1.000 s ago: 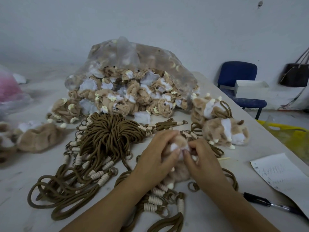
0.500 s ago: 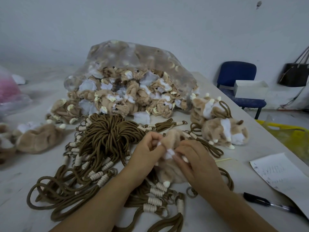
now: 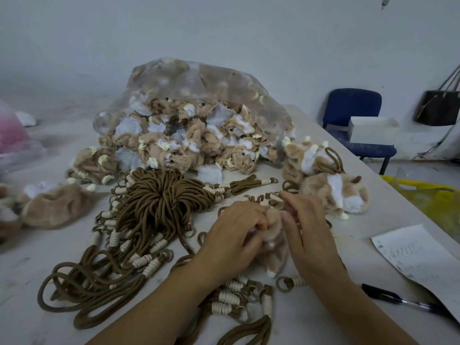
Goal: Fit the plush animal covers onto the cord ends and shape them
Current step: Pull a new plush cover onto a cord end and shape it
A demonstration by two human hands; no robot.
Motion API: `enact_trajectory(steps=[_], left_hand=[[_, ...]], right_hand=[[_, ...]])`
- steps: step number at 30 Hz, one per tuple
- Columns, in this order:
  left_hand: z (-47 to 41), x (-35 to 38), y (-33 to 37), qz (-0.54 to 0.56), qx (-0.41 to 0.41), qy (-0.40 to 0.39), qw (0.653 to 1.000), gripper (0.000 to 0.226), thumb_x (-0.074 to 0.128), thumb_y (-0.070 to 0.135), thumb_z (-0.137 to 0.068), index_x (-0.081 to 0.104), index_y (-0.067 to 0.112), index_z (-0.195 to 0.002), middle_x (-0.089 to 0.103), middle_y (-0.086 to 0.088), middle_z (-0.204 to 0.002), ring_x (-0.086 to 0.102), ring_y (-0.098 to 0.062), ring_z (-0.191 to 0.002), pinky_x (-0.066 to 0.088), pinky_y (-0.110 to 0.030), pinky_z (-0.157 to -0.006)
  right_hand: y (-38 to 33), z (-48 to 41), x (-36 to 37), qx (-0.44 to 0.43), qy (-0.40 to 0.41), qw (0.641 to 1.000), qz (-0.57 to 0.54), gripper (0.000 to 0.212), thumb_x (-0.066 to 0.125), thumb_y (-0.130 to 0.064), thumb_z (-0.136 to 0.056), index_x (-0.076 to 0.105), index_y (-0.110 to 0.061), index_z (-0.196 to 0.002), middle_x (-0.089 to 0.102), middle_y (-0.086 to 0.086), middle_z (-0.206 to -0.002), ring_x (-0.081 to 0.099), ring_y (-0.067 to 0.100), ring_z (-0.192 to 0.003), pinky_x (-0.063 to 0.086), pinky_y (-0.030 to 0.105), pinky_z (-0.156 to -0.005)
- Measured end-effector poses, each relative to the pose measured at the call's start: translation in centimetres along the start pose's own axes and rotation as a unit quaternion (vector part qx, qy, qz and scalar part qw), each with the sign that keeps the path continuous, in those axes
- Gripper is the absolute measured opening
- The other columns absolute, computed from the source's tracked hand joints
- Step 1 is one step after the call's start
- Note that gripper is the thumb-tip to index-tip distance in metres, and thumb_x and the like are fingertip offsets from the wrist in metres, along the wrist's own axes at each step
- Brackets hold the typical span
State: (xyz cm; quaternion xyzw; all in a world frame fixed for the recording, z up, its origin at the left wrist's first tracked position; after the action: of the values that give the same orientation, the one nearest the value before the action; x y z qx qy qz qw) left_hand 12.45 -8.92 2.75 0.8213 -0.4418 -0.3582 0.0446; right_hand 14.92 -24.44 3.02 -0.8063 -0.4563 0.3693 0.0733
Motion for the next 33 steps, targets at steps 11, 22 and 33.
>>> enact_trajectory(steps=[11, 22, 33], left_hand=[[-0.3, -0.7, 0.0, -0.104, 0.018, 0.111, 0.988, 0.010, 0.054, 0.009, -0.082, 0.050, 0.015, -0.088, 0.051, 0.000, -0.106, 0.051, -0.017, -0.098, 0.038, -0.026, -0.086], [-0.2, -1.0, -0.2, -0.030, -0.028, 0.078, 0.996, 0.012, 0.055, 0.003, -0.082, 0.056, 0.005, -0.094, 0.056, -0.014, -0.108, 0.050, -0.015, -0.101, 0.045, -0.021, -0.084], [0.0, -1.2, -0.5, 0.060, -0.079, 0.087, 0.991, 0.030, 0.047, 0.012, -0.086, 0.053, 0.012, -0.115, 0.048, 0.007, -0.117, 0.045, 0.008, -0.112, 0.036, -0.008, -0.095]], right_hand=[[0.1, -0.1, 0.0, -0.015, 0.028, 0.999, 0.011, 0.022, 0.048, -0.023, -0.088, 0.058, -0.004, -0.086, 0.051, 0.000, -0.093, 0.046, 0.005, -0.080, 0.041, 0.008, -0.073], [0.4, 0.3, 1.2, 0.080, -0.119, 0.986, -0.088, 0.044, 0.062, -0.031, -0.088, 0.040, -0.040, -0.125, 0.046, -0.032, -0.117, 0.052, -0.006, -0.105, 0.047, 0.015, -0.085], [0.1, 0.1, 1.2, 0.125, -0.147, 0.975, -0.113, 0.009, 0.059, -0.019, -0.084, 0.051, -0.015, -0.087, 0.050, -0.006, -0.079, 0.048, 0.011, -0.071, 0.041, 0.032, -0.064]])
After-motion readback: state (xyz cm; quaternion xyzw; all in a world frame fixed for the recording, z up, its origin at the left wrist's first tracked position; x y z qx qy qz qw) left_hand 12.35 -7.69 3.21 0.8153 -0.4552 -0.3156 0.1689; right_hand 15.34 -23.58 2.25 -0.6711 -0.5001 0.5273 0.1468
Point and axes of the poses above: each hand's wrist, its own z-axis away from the middle knuckle, its own x-axis out of the palm, y = z × x, the point moved 3 cm from there along -z, towards the middle knuckle
